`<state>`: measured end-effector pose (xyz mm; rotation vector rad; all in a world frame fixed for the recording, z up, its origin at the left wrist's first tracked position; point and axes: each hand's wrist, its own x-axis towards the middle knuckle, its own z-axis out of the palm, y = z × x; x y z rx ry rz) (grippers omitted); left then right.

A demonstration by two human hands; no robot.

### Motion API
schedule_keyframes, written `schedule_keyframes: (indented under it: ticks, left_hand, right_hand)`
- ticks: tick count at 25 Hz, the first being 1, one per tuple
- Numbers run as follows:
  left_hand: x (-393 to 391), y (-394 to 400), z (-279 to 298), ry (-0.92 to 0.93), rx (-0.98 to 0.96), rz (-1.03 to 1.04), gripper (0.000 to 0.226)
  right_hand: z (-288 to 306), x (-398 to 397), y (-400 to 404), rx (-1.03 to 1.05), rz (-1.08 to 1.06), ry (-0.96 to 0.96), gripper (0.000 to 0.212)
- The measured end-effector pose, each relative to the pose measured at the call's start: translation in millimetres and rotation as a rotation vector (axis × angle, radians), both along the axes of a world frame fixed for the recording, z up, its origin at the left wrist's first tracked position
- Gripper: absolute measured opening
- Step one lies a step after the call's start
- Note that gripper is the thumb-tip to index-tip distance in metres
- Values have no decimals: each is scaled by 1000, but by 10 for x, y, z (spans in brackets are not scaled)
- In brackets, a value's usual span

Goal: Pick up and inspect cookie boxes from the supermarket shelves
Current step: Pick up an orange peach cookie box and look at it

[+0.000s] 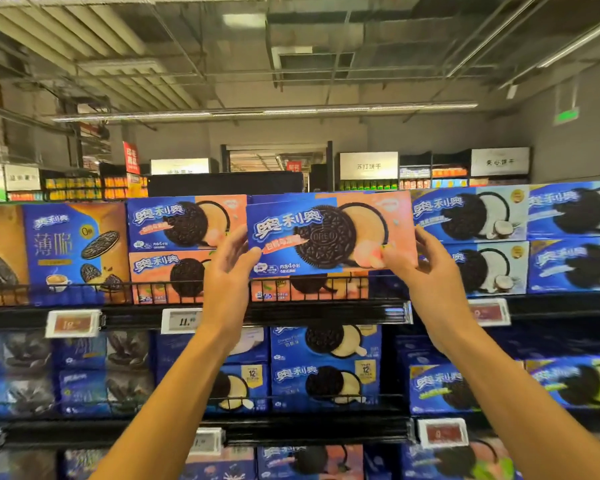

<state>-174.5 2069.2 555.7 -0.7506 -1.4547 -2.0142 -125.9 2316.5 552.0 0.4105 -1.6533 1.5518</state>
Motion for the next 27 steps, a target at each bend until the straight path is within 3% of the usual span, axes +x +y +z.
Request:
schedule_keyframes:
  ticks: [4,8,16,21,27]
  left_hand:
    - [283,72,-354,-16,67,-59,33]
    - [577,370,-731,-53,93,-99,37]
    - [982,1014,-1231,-181,134,-132,39]
    - [1258,1414,-1531,-273,171,-118,37]
    - [1557,1632,-1896,-365,228,-133,41]
  right_hand:
    - [-355,260,153,-66,121,16,39]
    - [-692,466,455,-143,212,14,55]
    - [-1252,867,1148,-311,291,-123,64]
    - [-1534,1072,1504,-409,361,-227,40]
    - [-1882,1292,1762,-490,371,-300,47]
